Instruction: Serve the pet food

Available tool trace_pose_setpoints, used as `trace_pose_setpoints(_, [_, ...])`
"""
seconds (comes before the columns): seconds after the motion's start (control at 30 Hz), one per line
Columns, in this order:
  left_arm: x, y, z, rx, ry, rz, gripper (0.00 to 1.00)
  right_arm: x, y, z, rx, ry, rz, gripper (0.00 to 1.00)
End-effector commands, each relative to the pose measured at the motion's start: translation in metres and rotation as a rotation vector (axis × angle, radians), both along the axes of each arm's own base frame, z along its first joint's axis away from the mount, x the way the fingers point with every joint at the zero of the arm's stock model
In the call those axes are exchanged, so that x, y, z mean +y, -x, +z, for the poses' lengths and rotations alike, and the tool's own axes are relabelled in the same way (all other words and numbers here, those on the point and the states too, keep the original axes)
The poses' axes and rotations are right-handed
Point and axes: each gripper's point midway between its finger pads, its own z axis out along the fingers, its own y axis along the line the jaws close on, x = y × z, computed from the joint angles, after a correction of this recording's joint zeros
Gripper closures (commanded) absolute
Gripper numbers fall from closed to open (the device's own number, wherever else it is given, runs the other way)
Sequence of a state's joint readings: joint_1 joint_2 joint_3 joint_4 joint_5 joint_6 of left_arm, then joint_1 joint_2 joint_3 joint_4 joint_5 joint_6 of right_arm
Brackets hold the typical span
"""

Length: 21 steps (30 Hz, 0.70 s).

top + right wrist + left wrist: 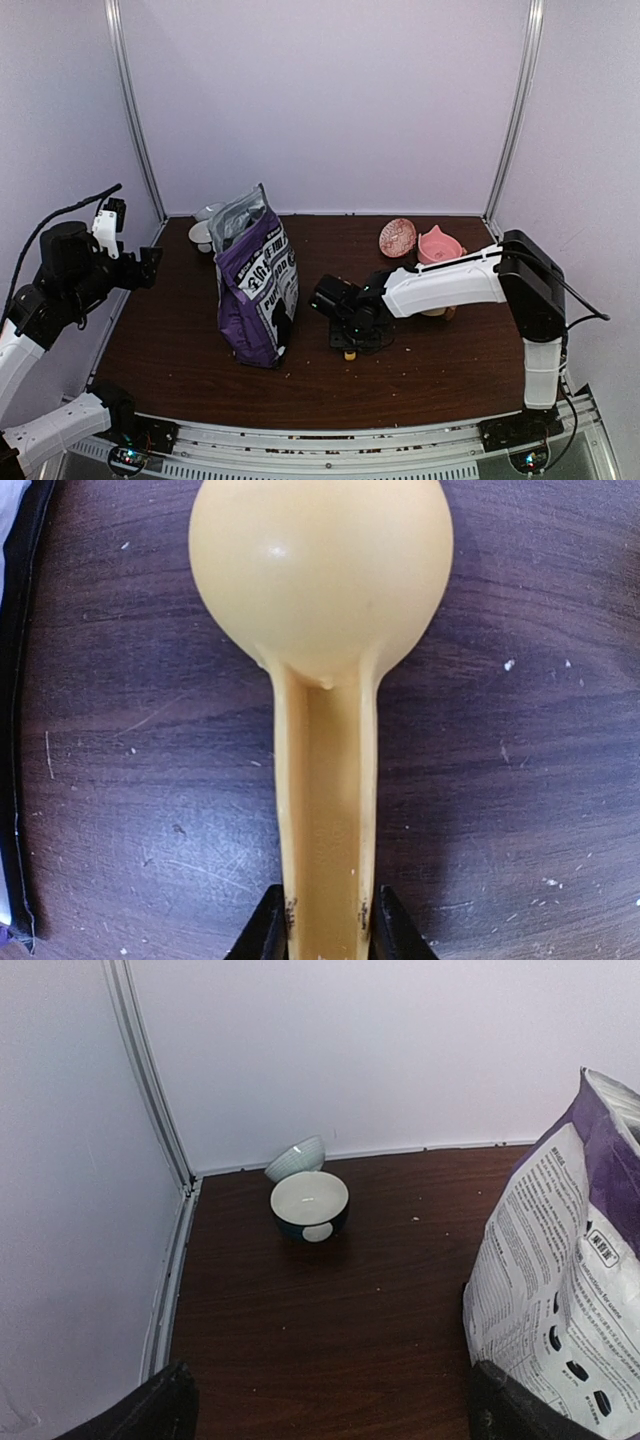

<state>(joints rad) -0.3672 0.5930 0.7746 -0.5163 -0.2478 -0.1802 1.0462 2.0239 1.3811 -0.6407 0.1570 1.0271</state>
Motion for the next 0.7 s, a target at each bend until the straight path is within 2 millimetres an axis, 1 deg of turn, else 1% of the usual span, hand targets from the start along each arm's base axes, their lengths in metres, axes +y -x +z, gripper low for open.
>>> trace_pose_setpoints(0.0, [0.0,-0.005,0.011,-0.05,0.0,0.002,0.04,-0.011,-0.002,0.002,-0.008,-0.008,-0.021,0.78])
trace_pose_setpoints(0.1, [-0.005,-0.004,0.011,-0.051,-0.004,-0.03,0.04,-0.011,-0.004,0.02,-0.042,-0.028,-0.003,0.79])
trace_pose_setpoints(0.13, [-0.007,-0.004,0.011,-0.054,-0.004,-0.044,0.04,-0.011,-0.004,0.03,-0.059,-0.041,0.009,0.79])
trace_pose_setpoints(0.2, [-0.014,-0.004,0.013,-0.058,-0.008,-0.085,0.05,-0.013,-0.004,0.055,-0.093,-0.077,0.033,0.79])
trace_pose_setpoints(0.27, [-0.022,-0.002,0.019,-0.07,-0.012,-0.135,0.06,-0.014,-0.001,0.08,-0.126,-0.122,0.075,0.8])
trace_pose_setpoints(0.37, [-0.034,0.001,0.029,-0.086,-0.01,-0.211,0.1,-0.021,0.008,0.115,-0.154,-0.192,0.143,0.81])
trace_pose_setpoints(0.43, [-0.05,0.005,0.04,-0.098,0.013,-0.307,0.13,-0.022,0.018,0.138,-0.15,-0.275,0.204,0.82])
trace_pose_setpoints(0.5, [-0.067,0.011,0.054,-0.112,0.055,-0.405,0.14,-0.02,0.031,0.168,-0.155,-0.381,0.269,0.84])
trace_pose_setpoints(0.67, [-0.114,0.034,0.098,-0.183,0.15,-0.65,0.15,-0.007,0.078,0.246,-0.118,-0.682,0.496,0.84])
